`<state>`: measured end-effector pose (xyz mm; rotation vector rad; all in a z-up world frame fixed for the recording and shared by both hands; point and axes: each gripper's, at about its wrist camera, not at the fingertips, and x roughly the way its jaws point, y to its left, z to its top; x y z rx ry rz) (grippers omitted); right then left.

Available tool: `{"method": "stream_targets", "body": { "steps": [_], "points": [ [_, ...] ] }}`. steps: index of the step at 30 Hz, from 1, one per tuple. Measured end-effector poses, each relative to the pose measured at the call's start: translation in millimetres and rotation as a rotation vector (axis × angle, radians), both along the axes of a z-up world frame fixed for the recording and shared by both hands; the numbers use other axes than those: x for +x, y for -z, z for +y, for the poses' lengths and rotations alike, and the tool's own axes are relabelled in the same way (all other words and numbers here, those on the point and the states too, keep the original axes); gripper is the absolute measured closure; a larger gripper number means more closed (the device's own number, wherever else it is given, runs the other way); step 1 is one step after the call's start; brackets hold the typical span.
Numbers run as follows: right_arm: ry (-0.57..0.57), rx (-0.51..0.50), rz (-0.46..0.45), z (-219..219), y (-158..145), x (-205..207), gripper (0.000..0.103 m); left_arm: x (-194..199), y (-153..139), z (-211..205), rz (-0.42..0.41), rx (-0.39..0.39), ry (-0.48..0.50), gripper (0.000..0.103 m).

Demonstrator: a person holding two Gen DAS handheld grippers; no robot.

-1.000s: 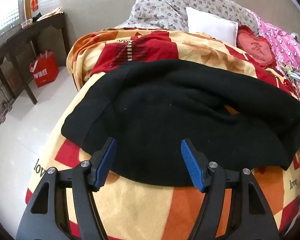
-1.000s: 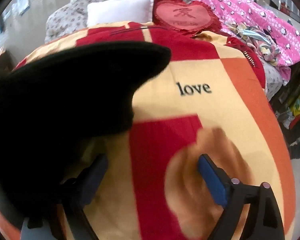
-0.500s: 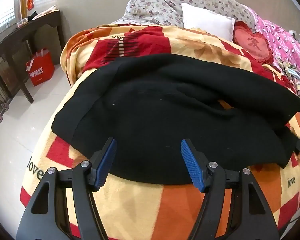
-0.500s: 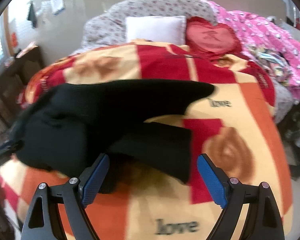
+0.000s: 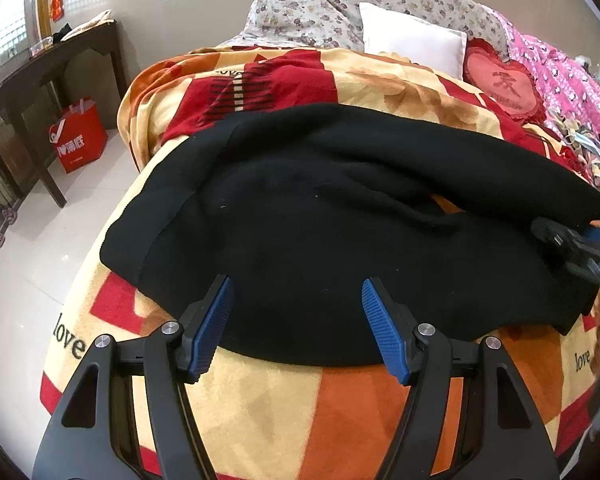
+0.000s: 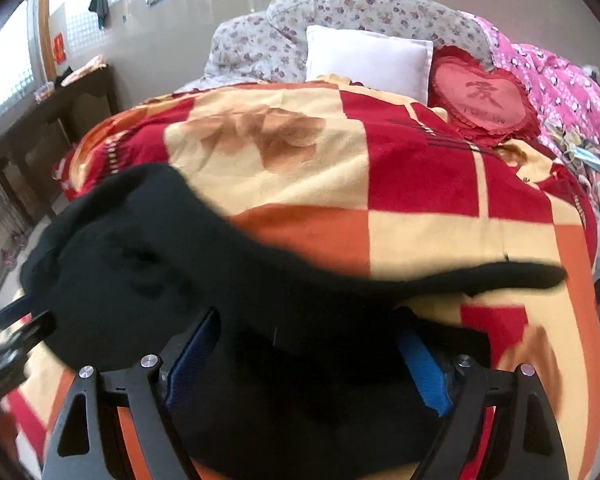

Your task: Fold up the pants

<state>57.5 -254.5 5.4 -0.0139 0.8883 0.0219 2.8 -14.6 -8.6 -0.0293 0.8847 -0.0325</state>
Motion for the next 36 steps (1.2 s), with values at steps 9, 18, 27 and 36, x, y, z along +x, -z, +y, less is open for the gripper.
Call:
{"method": "stream_targets", "body": {
  "steps": [9, 18, 27, 36],
  "points": [
    [0.008, 0.091, -0.014, -4.8, -1.9, 30.2, 0.019, 7.4, 6.6, -0.1, 0.026, 0.012, -0.006, 0.036],
    [-0.007, 0.092, -0.024, 4.2, -12.2, -11.6, 0.019, 5.9, 10.4, -5.7, 0.034, 0.000, 0.009, 0.036],
    [-0.011, 0.080, -0.039, 12.2, -15.3, -43.1, 0.019, -6.2, 2.9, -8.7, 0.005, 0.002, 0.022, 0.036],
    [-0.023, 0.085, -0.005, 15.2, -4.4, -50.1, 0.019, -9.2, -0.4, -2.2, -0.018, -0.010, 0.016, 0.036]
  ]
}}
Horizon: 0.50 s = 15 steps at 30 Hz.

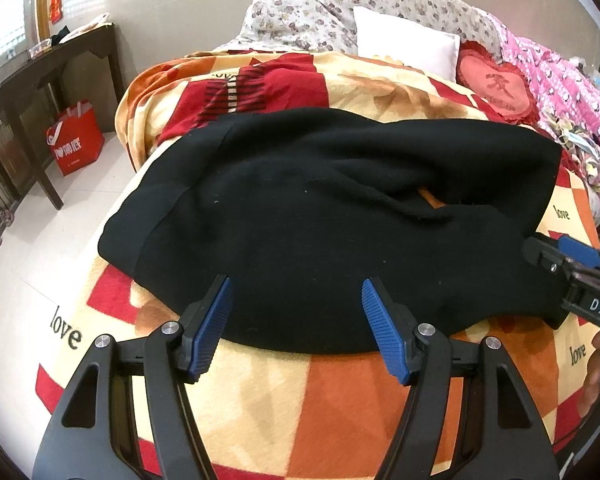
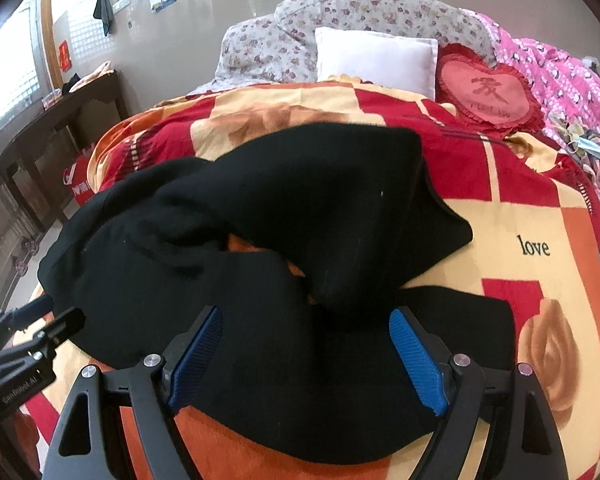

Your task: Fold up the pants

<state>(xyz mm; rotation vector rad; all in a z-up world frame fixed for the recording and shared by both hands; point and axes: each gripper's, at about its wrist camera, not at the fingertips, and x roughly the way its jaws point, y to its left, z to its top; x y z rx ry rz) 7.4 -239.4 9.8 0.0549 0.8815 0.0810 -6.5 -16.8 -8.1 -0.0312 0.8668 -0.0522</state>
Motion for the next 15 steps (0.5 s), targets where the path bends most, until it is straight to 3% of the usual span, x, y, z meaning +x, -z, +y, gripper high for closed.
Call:
{"method": "stream_targets", "body": {
  "steps": [15],
  "points": [
    [-0.010, 0.016, 0.017, 3.1, 6.8, 1.3, 0.019, 4.4, 4.9, 8.9, 0.023, 0.007, -0.027, 0.036]
  ]
}}
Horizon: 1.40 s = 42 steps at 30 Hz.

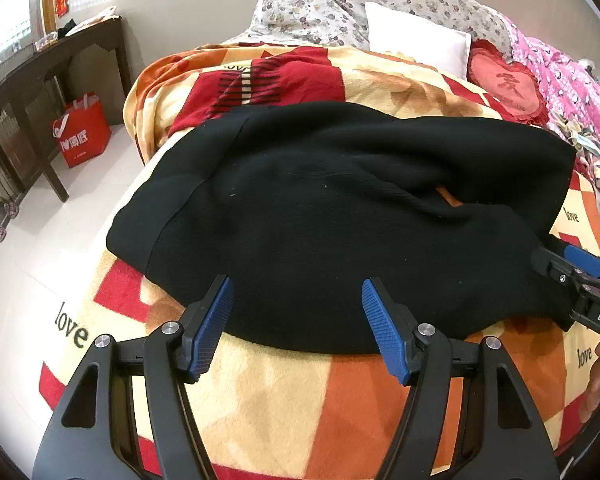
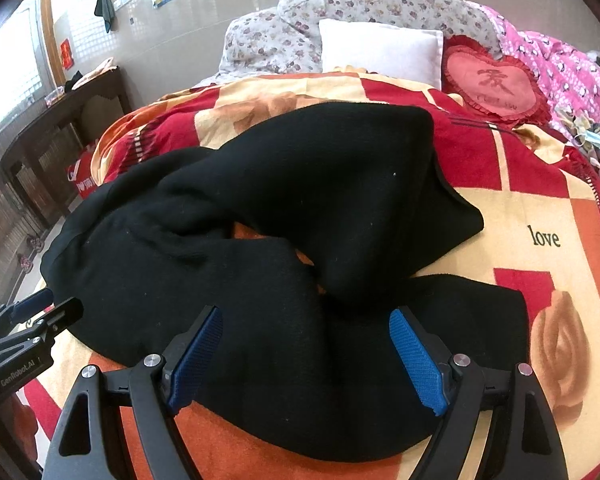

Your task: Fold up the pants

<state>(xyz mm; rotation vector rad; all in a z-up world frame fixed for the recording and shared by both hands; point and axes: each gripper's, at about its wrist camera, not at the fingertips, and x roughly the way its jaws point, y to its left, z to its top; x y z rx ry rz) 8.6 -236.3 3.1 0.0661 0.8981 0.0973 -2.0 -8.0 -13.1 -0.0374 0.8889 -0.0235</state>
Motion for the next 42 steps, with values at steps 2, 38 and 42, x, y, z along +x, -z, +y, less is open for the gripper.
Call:
{"method": "stream_targets", "body": {
  "steps": [2, 38, 42],
  "points": [
    [0.004, 0.003, -0.002, -1.2, -0.1, -1.0, 0.019, 0.4, 0.1, -0.9, -0.001, 0.003, 0.000, 0.036],
    [0.001, 0.015, 0.021, -9.6, 4.3, -3.6, 0.019, -3.0, -1.1, 33.9, 0.026, -0.061, -0.059, 0.036],
    [0.023, 0.023, 0.025, -19.2, 4.1, -4.1, 0.019, -4.8, -1.0, 57.2, 0.025, -0.066, -0.117, 0.036]
  ]
}}
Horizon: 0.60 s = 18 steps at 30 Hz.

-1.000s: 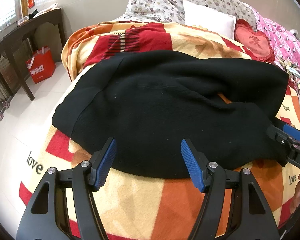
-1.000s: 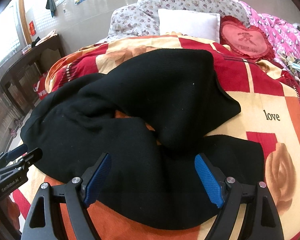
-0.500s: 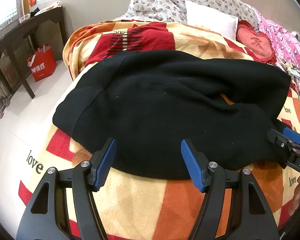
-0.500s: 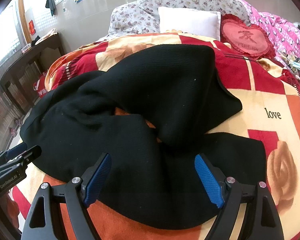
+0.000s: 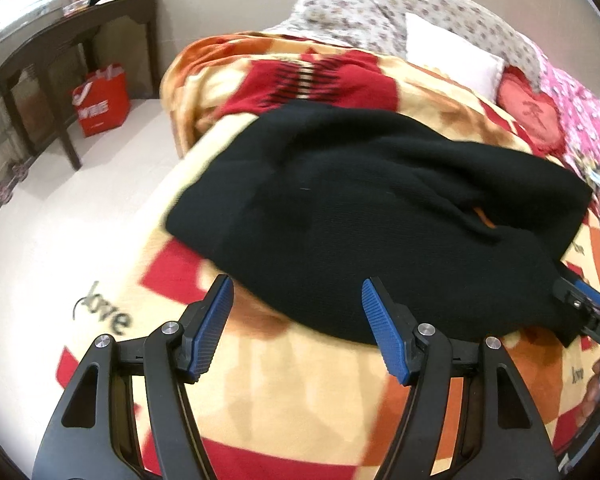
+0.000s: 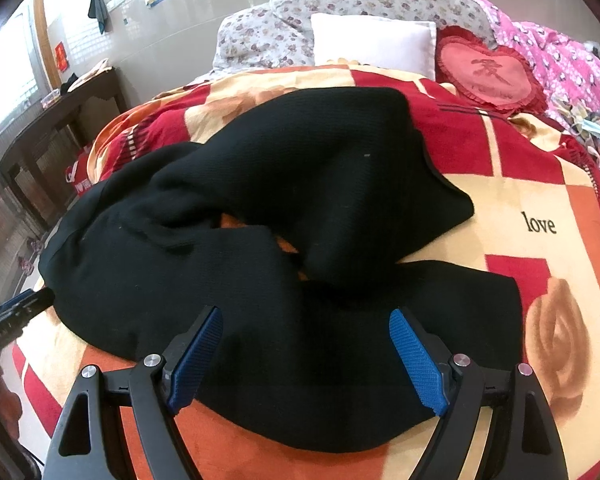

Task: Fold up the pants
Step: 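Lower the left gripper onto the black pants and close on the fabric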

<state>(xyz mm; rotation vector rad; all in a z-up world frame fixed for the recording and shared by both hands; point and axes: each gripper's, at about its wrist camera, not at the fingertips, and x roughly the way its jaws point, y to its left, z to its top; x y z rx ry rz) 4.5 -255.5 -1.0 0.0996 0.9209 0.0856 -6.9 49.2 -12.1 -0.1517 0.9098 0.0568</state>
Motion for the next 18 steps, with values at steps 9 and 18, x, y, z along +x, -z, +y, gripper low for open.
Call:
{"method": "stream_targets", "body": {
  "steps": [9, 18],
  "points": [
    [0.002, 0.001, 0.007, -2.0, 0.0, 2.8, 0.019, 3.6, 7.8, 18.3, 0.023, 0.003, -0.049, 0.036],
    [0.036, 0.022, 0.001, -24.6, -5.2, -11.6, 0.019, 6.1, 16.0, 36.6, 0.060, -0.083, -0.066, 0.036]
  ]
}}
